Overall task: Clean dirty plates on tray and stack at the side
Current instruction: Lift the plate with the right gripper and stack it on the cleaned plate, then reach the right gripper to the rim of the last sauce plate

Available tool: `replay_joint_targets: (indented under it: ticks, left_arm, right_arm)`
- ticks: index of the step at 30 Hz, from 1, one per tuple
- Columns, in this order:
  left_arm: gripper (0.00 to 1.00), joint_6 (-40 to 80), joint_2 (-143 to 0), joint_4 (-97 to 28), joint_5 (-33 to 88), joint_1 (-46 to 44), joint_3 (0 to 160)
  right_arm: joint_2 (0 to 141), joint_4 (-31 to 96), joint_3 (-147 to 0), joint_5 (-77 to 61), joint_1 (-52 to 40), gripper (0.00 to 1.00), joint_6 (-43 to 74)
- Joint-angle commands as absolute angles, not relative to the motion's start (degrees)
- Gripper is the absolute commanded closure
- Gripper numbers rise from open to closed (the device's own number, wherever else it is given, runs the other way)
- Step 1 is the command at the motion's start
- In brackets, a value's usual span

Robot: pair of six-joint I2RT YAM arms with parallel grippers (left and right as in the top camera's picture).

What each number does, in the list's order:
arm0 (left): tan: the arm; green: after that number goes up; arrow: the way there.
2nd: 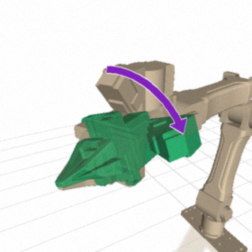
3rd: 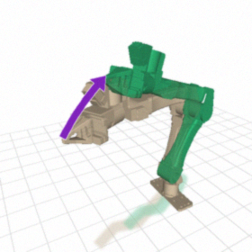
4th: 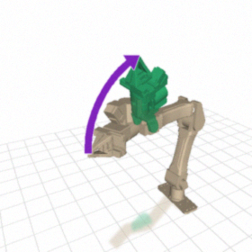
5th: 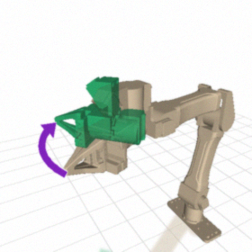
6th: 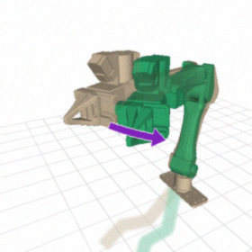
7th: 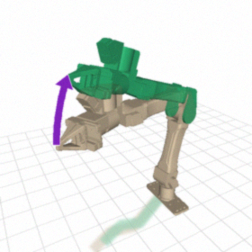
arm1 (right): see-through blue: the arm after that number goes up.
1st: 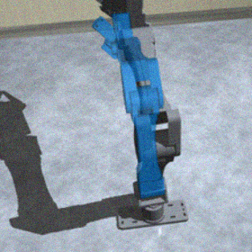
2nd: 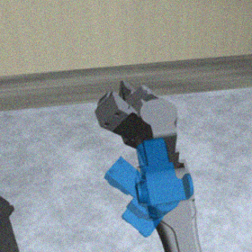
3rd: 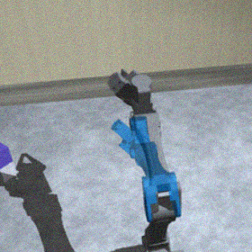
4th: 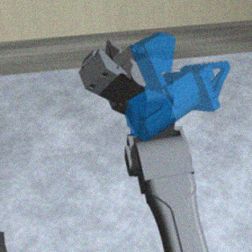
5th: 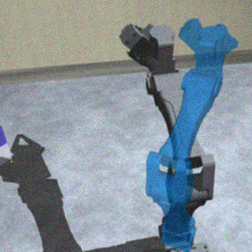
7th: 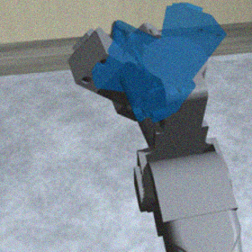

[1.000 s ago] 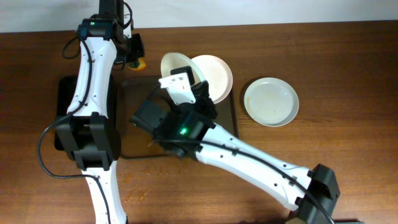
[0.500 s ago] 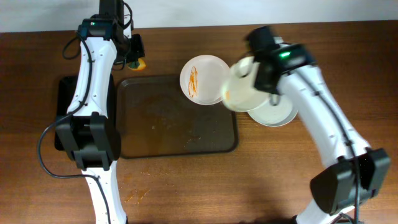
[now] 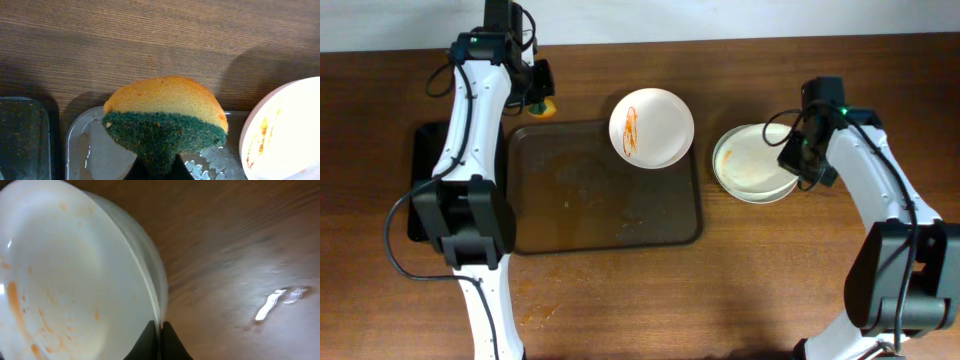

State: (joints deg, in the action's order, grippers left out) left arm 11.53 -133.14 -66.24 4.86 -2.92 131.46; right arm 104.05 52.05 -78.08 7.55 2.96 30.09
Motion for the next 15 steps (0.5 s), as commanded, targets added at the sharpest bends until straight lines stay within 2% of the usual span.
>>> replay_joint_targets:
  ticks: [1, 2, 7, 9, 15]
  left_arm:
    - [0.99, 10.39, -133.75, -66.04, 4.47, -2.59, 131.28]
    - [1.00, 10.39, -133.75, -66.06, 4.47, -2.59, 131.26]
    - [0.99, 10.39, -133.75, -65.08, 4.71, -2.61, 131.28]
    - [1.00, 10.35, -133.71, -64.79, 4.71, -2.72, 131.33]
    - [0.99, 3.88, -133.69, -68.82, 4.67, -2.72, 139.35]
  right_arm:
    - [102.72, 51.37, -77.10, 2.76, 1.15, 0.55, 27.86]
    - [102.69, 51.35, -77.19, 2.50, 0.80, 0.46, 27.86]
    - [102.67, 52.21, -81.78, -4.91, -1.83, 0.36, 26.81]
    - [102.67, 49.50, -83.61, -7.68, -4.95, 0.35, 26.89]
    - [107.72, 36.93, -83.70, -9.26, -14.61, 0.38, 40.07]
